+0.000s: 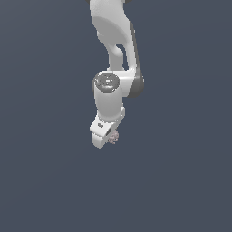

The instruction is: Pick up the object and move it to a goal position.

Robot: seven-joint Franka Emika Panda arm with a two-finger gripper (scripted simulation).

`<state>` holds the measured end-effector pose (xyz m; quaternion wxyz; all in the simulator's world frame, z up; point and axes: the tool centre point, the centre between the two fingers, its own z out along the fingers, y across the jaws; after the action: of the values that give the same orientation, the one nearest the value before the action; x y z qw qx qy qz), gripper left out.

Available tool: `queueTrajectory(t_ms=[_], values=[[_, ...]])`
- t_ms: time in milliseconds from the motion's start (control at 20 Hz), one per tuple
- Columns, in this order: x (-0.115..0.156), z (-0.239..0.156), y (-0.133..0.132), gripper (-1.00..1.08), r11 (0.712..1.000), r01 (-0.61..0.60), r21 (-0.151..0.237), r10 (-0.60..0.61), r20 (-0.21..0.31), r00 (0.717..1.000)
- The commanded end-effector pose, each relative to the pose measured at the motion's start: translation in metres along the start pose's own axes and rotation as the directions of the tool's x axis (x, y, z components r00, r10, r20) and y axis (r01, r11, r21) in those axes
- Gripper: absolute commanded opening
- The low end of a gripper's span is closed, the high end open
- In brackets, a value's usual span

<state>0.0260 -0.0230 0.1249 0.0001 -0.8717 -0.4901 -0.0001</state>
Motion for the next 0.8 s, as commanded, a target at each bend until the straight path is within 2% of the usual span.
queueTrajectory(t_ms=[0,400,750], values=[[-0.002,-0.026,0.006,-1.00,1.000,0.000,0.000,0.000,-0.001,1.000],[-0.008,-0.110,0.029,-1.00,1.000,0.001,0.000,-0.001,-0.001,1.000],[-0.011,-0.157,0.044,-1.00,1.000,0.000,0.000,0.000,-0.001,1.000]])
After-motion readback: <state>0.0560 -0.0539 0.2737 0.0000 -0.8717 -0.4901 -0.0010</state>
